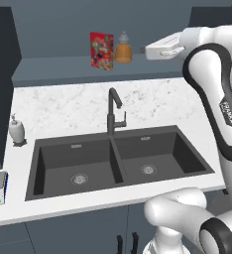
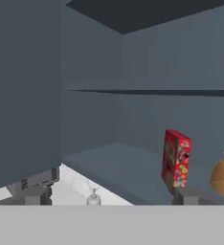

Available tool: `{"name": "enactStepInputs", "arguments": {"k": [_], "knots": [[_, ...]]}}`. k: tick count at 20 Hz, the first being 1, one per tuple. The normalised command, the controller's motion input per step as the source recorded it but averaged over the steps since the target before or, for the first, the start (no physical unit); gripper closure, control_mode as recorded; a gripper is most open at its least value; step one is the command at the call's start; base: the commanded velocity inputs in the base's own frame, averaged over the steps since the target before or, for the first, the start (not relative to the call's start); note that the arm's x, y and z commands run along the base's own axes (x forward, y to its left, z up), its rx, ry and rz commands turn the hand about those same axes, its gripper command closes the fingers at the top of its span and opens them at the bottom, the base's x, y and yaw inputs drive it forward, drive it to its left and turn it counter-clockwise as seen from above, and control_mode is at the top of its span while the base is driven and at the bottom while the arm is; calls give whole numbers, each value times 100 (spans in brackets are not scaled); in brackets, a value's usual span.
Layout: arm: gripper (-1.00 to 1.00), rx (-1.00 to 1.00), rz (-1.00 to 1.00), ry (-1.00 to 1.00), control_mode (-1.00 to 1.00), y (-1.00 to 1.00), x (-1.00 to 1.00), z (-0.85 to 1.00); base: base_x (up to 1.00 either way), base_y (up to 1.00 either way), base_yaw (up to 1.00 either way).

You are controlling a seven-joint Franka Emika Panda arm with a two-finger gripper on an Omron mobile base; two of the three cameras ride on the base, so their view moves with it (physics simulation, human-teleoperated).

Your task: Pick the cereal and place it on the digital scale for weighing, and close the cabinet.

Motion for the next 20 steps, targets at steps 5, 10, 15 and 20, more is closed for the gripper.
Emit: {"name": "enactStepInputs", "arguments": {"k": [5,10,15,20], "knots": [[-100,0,0,0,-100,6,27,-28,0,0,0],[-100,0,0,-1,-100,12,36,-22,0,0,0],[-100,0,0,-2,-100,16,46,-13,0,0,0],[-100,0,0,0,-100,16,40,-5,0,0,0]]}}
